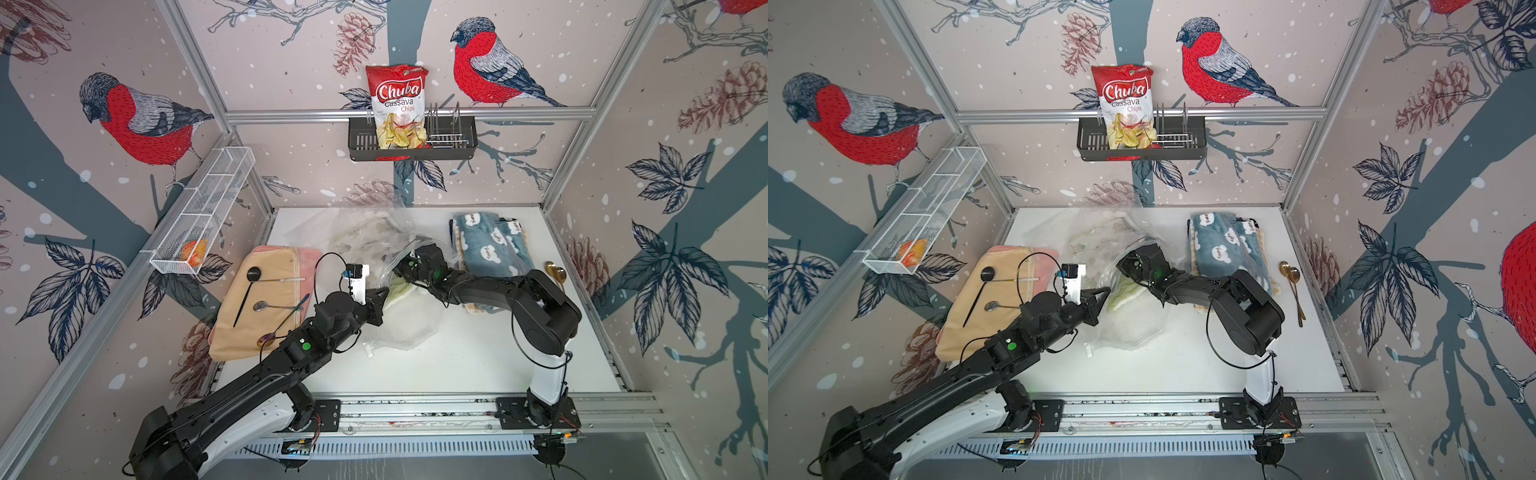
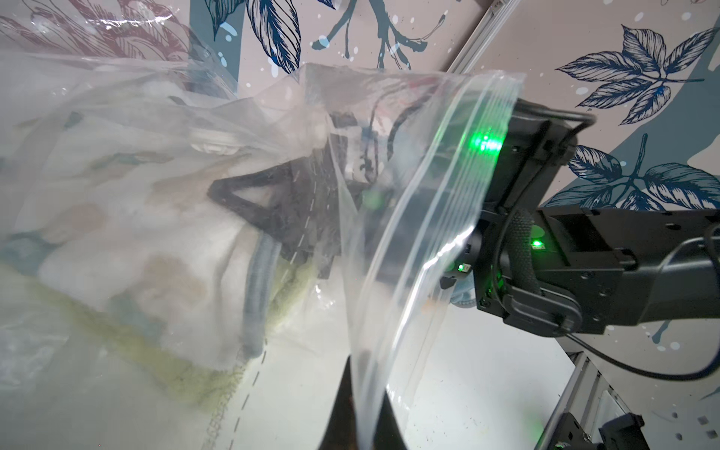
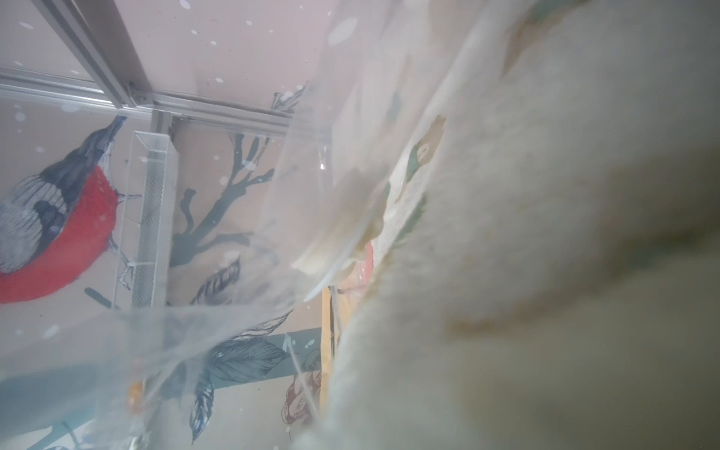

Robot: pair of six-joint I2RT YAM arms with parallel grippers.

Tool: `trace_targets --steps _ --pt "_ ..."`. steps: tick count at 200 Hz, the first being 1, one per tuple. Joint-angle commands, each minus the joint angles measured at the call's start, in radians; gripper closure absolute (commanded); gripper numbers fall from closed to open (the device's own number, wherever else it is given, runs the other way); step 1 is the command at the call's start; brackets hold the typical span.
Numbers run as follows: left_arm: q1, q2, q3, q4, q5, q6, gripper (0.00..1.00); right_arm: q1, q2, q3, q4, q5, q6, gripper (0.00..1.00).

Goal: Take the blanket out of the vacuum bag
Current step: Take out the blanket from the vacuum bag.

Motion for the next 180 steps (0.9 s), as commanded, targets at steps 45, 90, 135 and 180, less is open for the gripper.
trace_targets --steps 45,90,135,180 --pt "0.017 0.011 0.027 -0.019 -0.062 0.002 1.00 0.031 -0.089 -0.098 0.103 -0.003 0.002 1.00" --pt "0.020 0.027 -0.023 0.050 -0.063 -0.025 1.00 0.073 -0.200 -0.277 0.200 0.017 0.029 1.00" --pt "0.021 0.064 -0.040 0.098 -0.060 -0.045 1.00 0.151 -0.324 -0.424 0.221 0.128 0.020 1.00" --pt "0.020 0.085 -0.032 0.119 -0.066 -0.040 1.00 0.243 -0.485 -0.622 0.247 0.271 0.018 1.00"
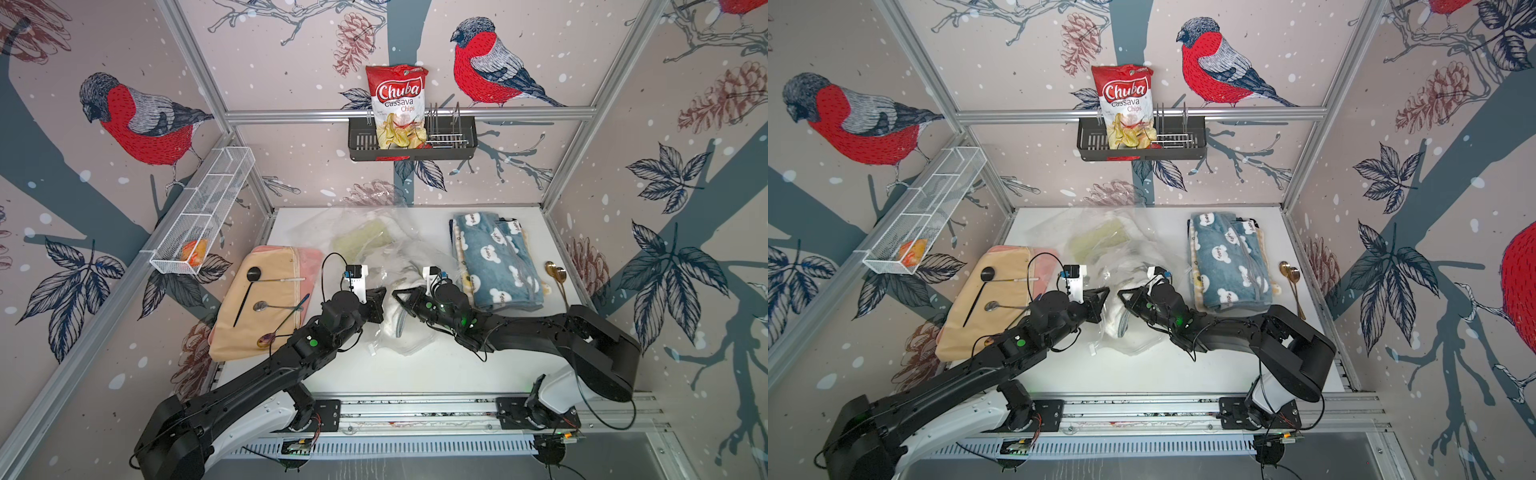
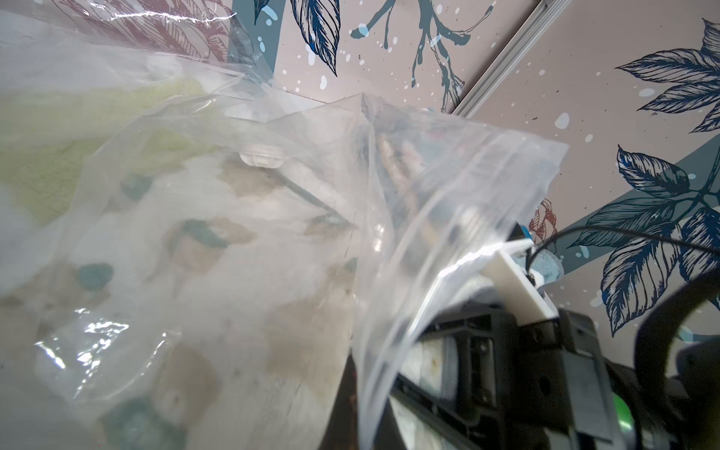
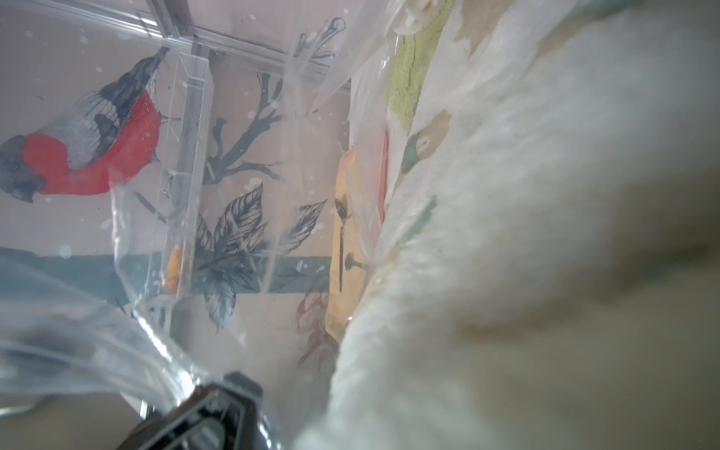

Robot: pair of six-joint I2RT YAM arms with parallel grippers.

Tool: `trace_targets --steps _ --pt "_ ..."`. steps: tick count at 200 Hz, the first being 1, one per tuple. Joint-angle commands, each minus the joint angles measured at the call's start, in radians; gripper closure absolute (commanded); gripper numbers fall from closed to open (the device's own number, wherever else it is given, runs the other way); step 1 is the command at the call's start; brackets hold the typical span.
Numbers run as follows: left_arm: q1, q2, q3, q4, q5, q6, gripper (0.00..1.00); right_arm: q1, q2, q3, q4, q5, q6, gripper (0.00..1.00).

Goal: Take the blanket out of the vacuum bag
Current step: Take out the blanket from the vacuum bag.

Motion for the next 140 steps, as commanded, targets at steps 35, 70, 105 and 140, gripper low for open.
trace_targets --steps 35,70,105,140 --pt "0.002 0.015 0.006 0.074 -0.031 0.015 1.00 0.081 -0.267 -0.179 -0.021 0.191 -0.026 1.00" --pt "0.002 0.031 0.004 0.089 -0.035 0.012 1.00 0.095 -0.502 -0.145 -0.242 0.250 -0.071 1.00" --pt "0.002 0.051 -0.027 0.144 -0.030 -0.029 1.00 0.100 -0.666 -0.002 -0.464 0.274 -0.147 1.00" --pt "0.002 0.083 -0.022 0.160 -0.032 -0.035 1.00 0.101 -0.722 0.157 -0.578 0.253 -0.226 1.00"
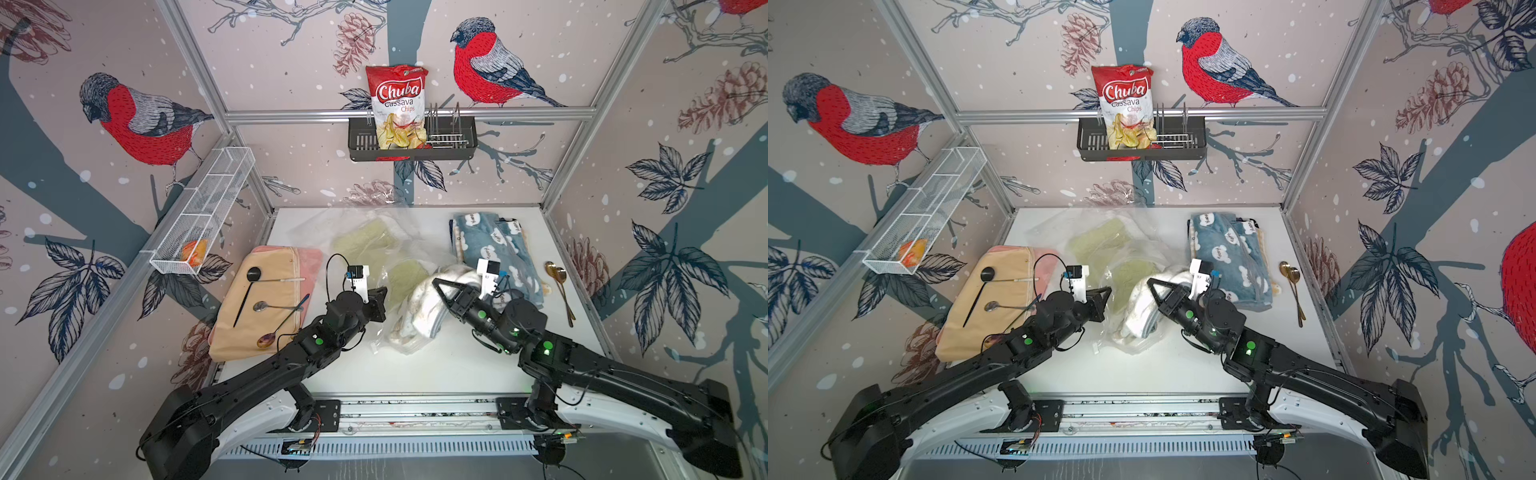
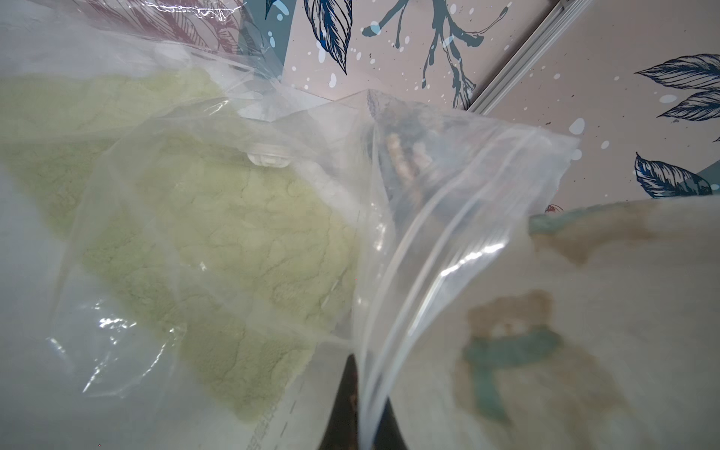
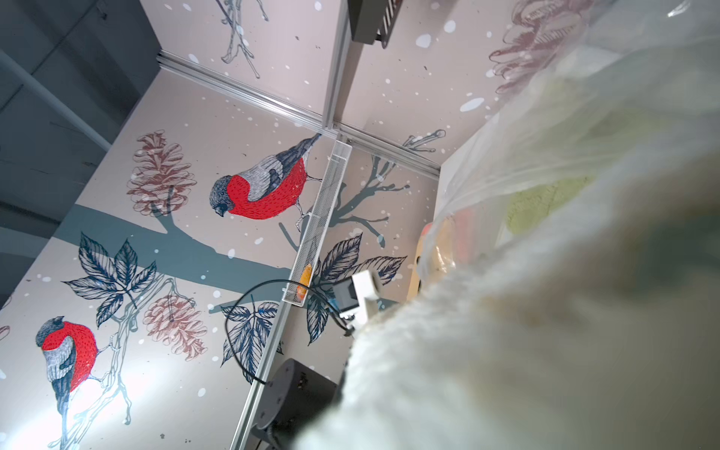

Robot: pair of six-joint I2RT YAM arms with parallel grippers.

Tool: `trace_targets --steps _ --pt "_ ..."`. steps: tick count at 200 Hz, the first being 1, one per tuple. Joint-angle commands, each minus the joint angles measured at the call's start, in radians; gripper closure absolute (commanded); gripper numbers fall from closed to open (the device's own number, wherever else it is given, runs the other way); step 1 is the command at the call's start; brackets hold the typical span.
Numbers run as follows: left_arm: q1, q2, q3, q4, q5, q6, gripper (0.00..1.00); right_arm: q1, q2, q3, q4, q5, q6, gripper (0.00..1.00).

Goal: Take the blanket out of the vacuum bag
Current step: Take out the blanket from the vacuum bag.

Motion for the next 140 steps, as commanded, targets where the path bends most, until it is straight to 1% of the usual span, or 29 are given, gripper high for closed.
trace_targets --steps 1,20,39,52,57,66,84,102,120,140 --pt "0.002 0.014 0.004 0.068 -0.006 -0.016 1.00 0.001 -0.021 0.090 -0.109 0.000 -0.091 1.00" --pt "0.002 0.035 0.003 0.079 -0.009 -0.020 1.00 0.002 -0.003 0.215 -0.172 -0.004 -0.157 1.00" --pt "0.002 0.052 0.000 0.081 -0.017 -0.023 1.00 -0.003 0.028 0.334 -0.206 0.035 -0.232 1.00" --pt "0.002 0.056 -0.007 0.083 -0.018 -0.029 1.00 -0.033 0.059 0.427 -0.252 0.045 -0.279 1.00" --pt "0.002 0.056 -0.010 0.084 -0.018 -0.030 1.00 -0.065 0.073 0.463 -0.268 0.032 -0.288 1.00" --pt "0.002 0.054 -0.018 0.087 -0.014 -0.034 1.00 -0.130 0.097 0.514 -0.284 -0.033 -0.292 1.00" --pt "0.002 0.043 -0.033 0.088 -0.014 -0.040 1.00 -0.305 0.136 0.600 -0.324 -0.154 -0.287 1.00" --pt "0.002 0.023 -0.049 0.085 -0.008 -0.046 1.00 -0.472 0.158 0.645 -0.343 -0.263 -0.274 1.00" --pt "0.001 -0.002 -0.061 0.069 -0.012 -0.044 1.00 -0.607 0.158 0.653 -0.368 -0.367 -0.259 1.00" --pt "0.002 -0.041 -0.085 0.056 -0.030 -0.041 1.00 -0.715 0.112 0.585 -0.360 -0.441 -0.229 1.00"
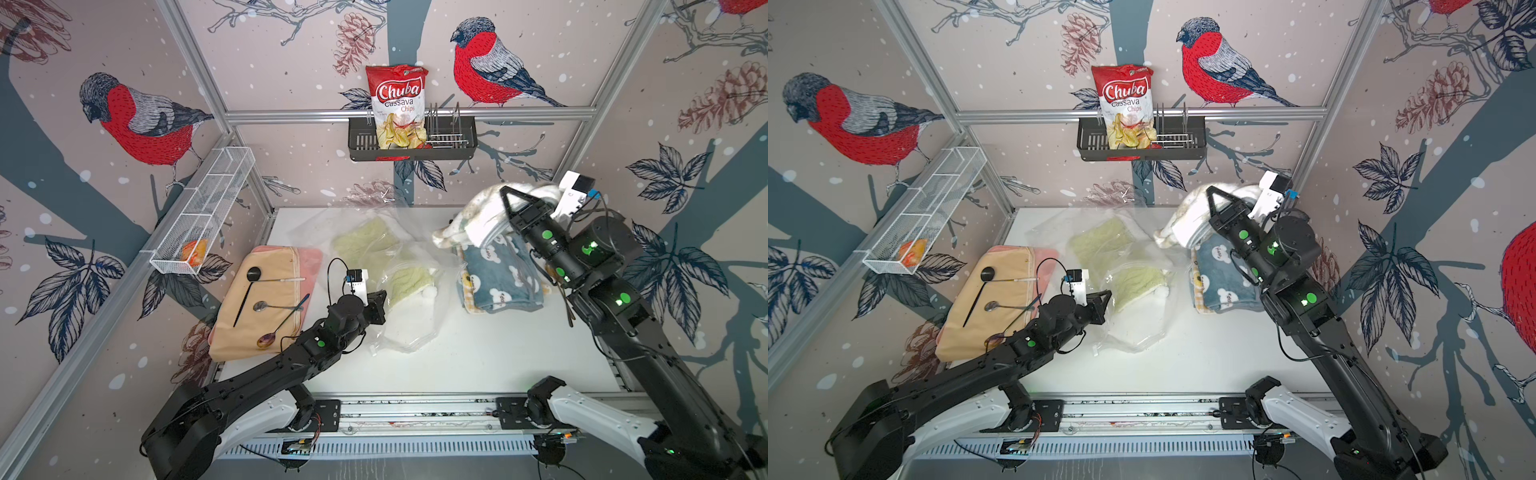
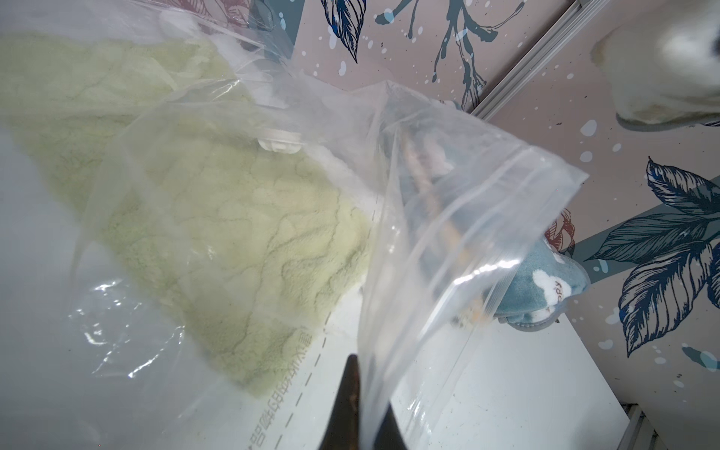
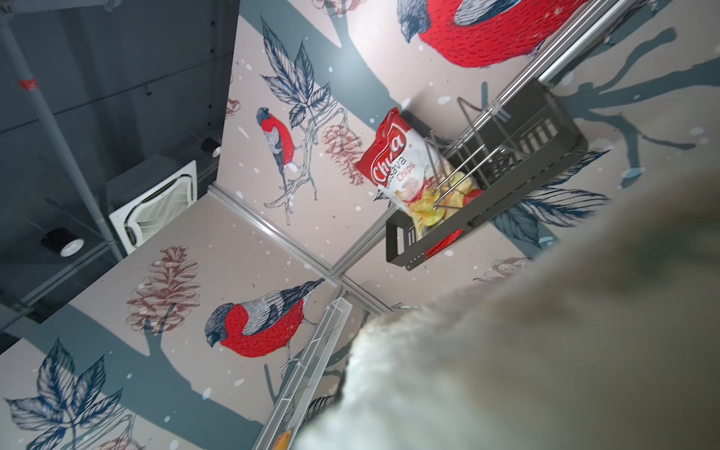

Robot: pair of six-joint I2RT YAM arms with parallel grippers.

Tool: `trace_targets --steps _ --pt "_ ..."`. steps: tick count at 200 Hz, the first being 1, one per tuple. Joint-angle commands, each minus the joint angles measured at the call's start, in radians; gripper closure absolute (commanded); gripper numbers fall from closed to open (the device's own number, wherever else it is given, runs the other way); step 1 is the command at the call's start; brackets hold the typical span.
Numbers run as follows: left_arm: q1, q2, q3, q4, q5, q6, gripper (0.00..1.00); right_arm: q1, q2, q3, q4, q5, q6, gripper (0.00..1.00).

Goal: Take the blanket out of the vacuum bag
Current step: Take out the blanket from the vacuum bag, then place the blanket at the center of the board.

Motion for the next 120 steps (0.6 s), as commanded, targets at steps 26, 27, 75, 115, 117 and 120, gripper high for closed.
trace_targets --steps 26,27,75,115,117,120 --pt "0.002 -0.079 -0.043 0.001 -0.038 0.003 1.00 -0.203 -0.104 -0.142 -0.020 -0.222 0.047 1.00" --pt "0.002 -0.080 -0.044 0.002 -0.038 0.004 1.00 -0.207 -0.106 -0.145 -0.020 -0.223 0.048 1.00" --pt "0.003 -0.080 -0.048 0.010 -0.023 0.003 1.00 -0.340 -0.042 -0.211 0.032 -0.302 0.060 1.00" --pt "0.004 -0.057 -0.034 0.023 -0.017 0.002 1.00 -0.374 0.205 -0.034 0.080 -0.294 0.072 1.00" --pt "0.004 -0.057 -0.032 0.022 -0.017 0.003 1.00 -0.375 0.217 -0.020 0.081 -0.293 0.070 1.00" --pt "0.003 -0.055 -0.030 0.023 -0.017 0.004 1.00 -0.380 0.233 -0.003 0.086 -0.296 0.070 1.00"
